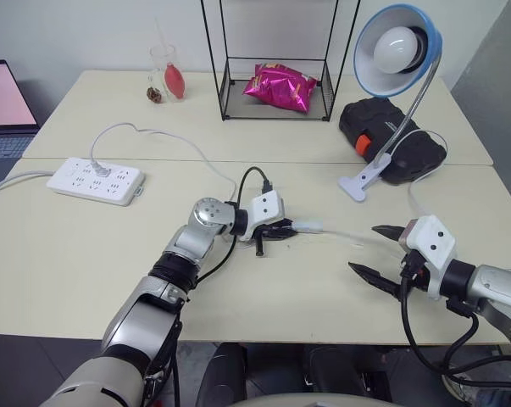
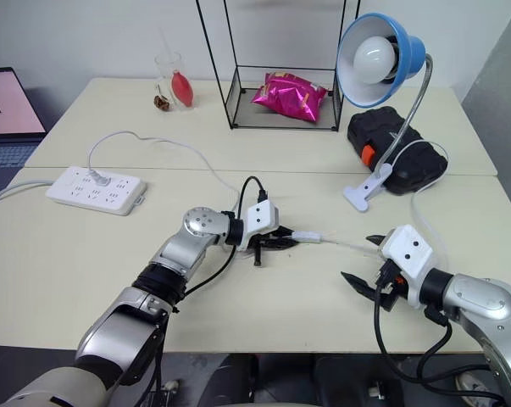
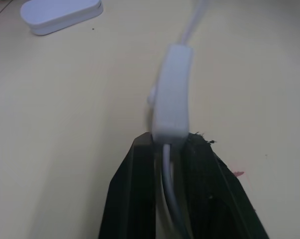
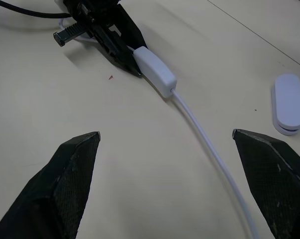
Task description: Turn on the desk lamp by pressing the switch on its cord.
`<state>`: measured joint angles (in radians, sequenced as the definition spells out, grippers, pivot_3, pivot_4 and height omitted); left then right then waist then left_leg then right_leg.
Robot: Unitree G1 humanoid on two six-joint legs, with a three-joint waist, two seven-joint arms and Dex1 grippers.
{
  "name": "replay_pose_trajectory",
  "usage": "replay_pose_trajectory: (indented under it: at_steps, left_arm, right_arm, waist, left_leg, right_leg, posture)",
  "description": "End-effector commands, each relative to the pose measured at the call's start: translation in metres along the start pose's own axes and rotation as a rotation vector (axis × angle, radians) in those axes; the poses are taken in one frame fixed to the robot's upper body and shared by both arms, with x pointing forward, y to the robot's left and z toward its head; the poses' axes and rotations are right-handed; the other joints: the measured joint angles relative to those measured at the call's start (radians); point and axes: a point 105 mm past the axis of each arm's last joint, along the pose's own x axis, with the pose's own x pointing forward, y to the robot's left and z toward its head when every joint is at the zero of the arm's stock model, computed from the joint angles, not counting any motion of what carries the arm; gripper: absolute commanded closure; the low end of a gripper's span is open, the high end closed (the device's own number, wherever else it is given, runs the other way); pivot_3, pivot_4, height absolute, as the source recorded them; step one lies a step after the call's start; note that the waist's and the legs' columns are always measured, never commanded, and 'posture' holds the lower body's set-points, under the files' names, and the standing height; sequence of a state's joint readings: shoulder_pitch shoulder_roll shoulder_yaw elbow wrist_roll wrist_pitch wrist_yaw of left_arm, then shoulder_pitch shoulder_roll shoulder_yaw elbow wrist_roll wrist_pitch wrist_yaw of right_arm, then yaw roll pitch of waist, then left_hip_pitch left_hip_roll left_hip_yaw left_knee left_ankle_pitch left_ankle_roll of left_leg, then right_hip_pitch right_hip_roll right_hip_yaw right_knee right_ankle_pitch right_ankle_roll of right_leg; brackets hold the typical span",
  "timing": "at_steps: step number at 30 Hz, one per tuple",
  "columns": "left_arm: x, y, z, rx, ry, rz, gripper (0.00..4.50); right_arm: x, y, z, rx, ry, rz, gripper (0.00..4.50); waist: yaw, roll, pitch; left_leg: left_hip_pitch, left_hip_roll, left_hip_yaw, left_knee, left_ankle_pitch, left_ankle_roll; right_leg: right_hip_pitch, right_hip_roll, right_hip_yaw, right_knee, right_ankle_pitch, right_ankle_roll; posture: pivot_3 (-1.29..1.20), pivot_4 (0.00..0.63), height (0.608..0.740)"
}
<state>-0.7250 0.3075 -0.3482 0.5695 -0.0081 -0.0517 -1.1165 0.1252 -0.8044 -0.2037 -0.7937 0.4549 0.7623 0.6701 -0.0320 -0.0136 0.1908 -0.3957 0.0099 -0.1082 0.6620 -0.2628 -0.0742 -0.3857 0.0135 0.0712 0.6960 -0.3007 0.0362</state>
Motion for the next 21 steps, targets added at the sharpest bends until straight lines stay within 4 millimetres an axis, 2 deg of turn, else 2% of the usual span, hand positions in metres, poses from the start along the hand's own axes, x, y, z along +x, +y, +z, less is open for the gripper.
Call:
replay_pose_trajectory:
  at_steps: [1, 7, 15, 21]
  left_arm:
    - [-0.002, 0.008, 0.016, 0.072, -0.043, 0.028, 4.17]
    - [-0.007, 0.009, 0.026, 0.212, -0.072, 0.057, 4.17]
    - [-0.027, 0.023, 0.043, 0.672, -0.074, 0.23, 4.17]
    - [-0.033, 0.023, 0.048, 0.844, -0.11, 0.336, 4.17]
  right_arm:
    - [0.0, 0.004, 0.012, -0.045, -0.032, 0.01, 0.0]
    - [0.001, 0.005, 0.012, -0.05, -0.035, 0.014, 0.0]
    - [0.008, 0.013, 0.019, -0.114, -0.072, 0.035, 0.0]
    - [0.02, 0.015, 0.032, -0.222, -0.131, 0.015, 0.0]
  waist:
    - [0.0, 0.0, 0.0]
    - [0.0, 0.0, 0.0]
    - [0.002, 0.0, 0.0]
    - [0.0, 0.0, 0.0]
  left_leg:
    - [0.0, 0.0, 0.0, 0.0, 0.0, 0.0]
    - [0.0, 0.0, 0.0, 0.0, 0.0, 0.0]
    - [0.0, 0.0, 0.0, 0.0, 0.0, 0.0]
    - [0.0, 0.0, 0.0, 0.0, 0.0, 0.0]
  right_leg:
    - [0.0, 0.0, 0.0, 0.0, 0.0, 0.0]
    - [0.0, 0.0, 0.0, 0.0, 0.0, 0.0]
    - [0.0, 0.0, 0.0, 0.0, 0.0, 0.0]
    - [0.0, -0.001, 0.0, -0.001, 0.0, 0.0]
  posture:
    - [0.0, 0.15, 0.74]
    - [0.0, 0.15, 0.74]
    - [0.0, 0.15, 0.74]
    - [0.0, 0.15, 0.74]
